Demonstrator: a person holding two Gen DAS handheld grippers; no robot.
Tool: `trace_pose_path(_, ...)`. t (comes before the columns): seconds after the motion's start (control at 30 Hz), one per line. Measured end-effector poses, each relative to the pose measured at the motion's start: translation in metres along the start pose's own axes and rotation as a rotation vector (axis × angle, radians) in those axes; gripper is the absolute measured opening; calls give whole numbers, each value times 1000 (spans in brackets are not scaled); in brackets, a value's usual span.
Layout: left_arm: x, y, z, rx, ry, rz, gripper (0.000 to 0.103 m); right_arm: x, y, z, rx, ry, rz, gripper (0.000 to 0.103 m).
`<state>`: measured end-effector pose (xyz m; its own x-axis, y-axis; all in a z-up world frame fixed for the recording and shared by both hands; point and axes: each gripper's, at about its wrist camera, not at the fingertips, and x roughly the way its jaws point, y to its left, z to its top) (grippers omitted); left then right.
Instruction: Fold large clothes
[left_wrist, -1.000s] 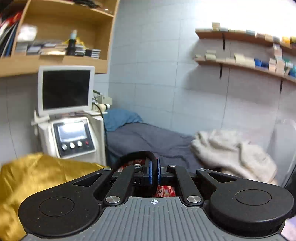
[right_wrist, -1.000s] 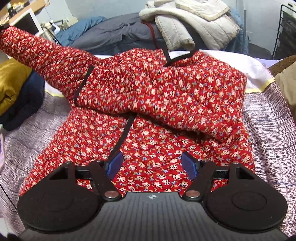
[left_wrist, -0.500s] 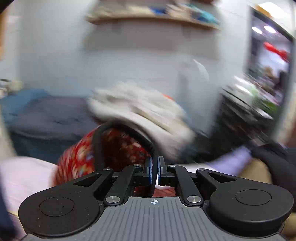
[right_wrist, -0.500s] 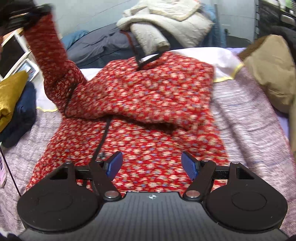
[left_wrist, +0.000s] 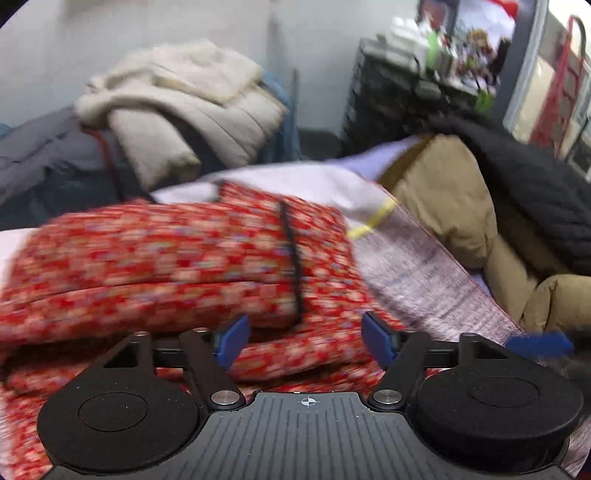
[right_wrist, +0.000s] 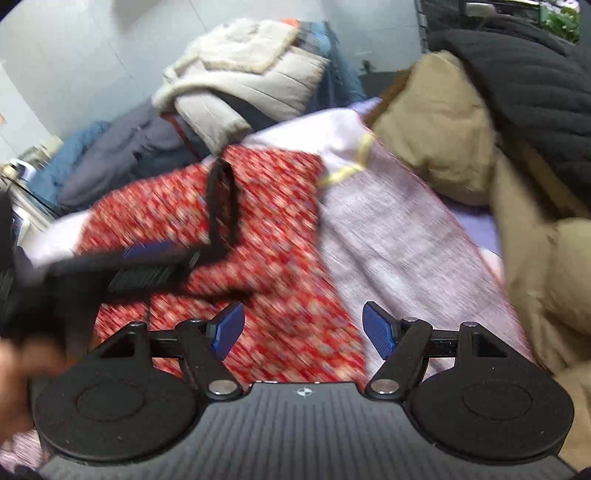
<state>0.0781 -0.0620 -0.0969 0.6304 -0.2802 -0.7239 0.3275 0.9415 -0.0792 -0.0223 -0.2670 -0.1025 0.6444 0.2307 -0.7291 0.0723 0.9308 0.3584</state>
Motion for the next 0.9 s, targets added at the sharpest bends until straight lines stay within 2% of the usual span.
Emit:
trace_pose_path(0.07,-23,22,-6,-31,-16,38,103,11,12,14,18,-12,88,77)
trace_pose_path(0.13,-46,45,-11,-75,-32,109,103,28,32,30,19,-17,155,79)
trace_pose_path(0.27,-80,102,-34,-192,-38,269,103,73,64,59,4,-64,211,79)
trace_pose_path(0.3,-86,117,-40,-226,-31,302,103,87,65,64,22,-49,219,78)
trace_pose_path(0.37,-98,141,-50,-285,-28,348,103,120,68,70,54,11,215,71)
trace_pose_path(0.4,-102,150,-53,-307,-32,370,103,131,68,71,63,26,193,57)
trace_pose_path(0.43,-111,159,-56,-323,-39,389,103,138,68,72,66,35,181,35)
trace_pose_path(0.47,-115,169,-57,-336,-47,406,103,139,68,72,62,31,204,25)
trace_pose_path(0.5,-119,178,-57,-346,-56,416,103,135,66,73,52,17,232,21)
trace_pose_path(0.57,-125,193,-52,-369,-77,424,103,121,71,75,-51,-18,174,17)
trace_pose_path(0.67,-119,211,-32,-388,-101,380,103,105,84,71,-310,-27,40,16)
trace_pose_path(0.7,-113,214,-21,-390,-114,348,103,106,86,69,-351,-8,23,17)
trace_pose_path(0.77,-98,216,-1,-380,-127,277,103,122,80,66,-333,87,18,31)
trace_pose_path(0.8,-86,213,12,-360,-140,244,103,127,76,66,-311,103,7,38)
trace_pose_path(0.9,-45,196,46,-256,-143,170,103,115,77,74,-279,44,-46,53)
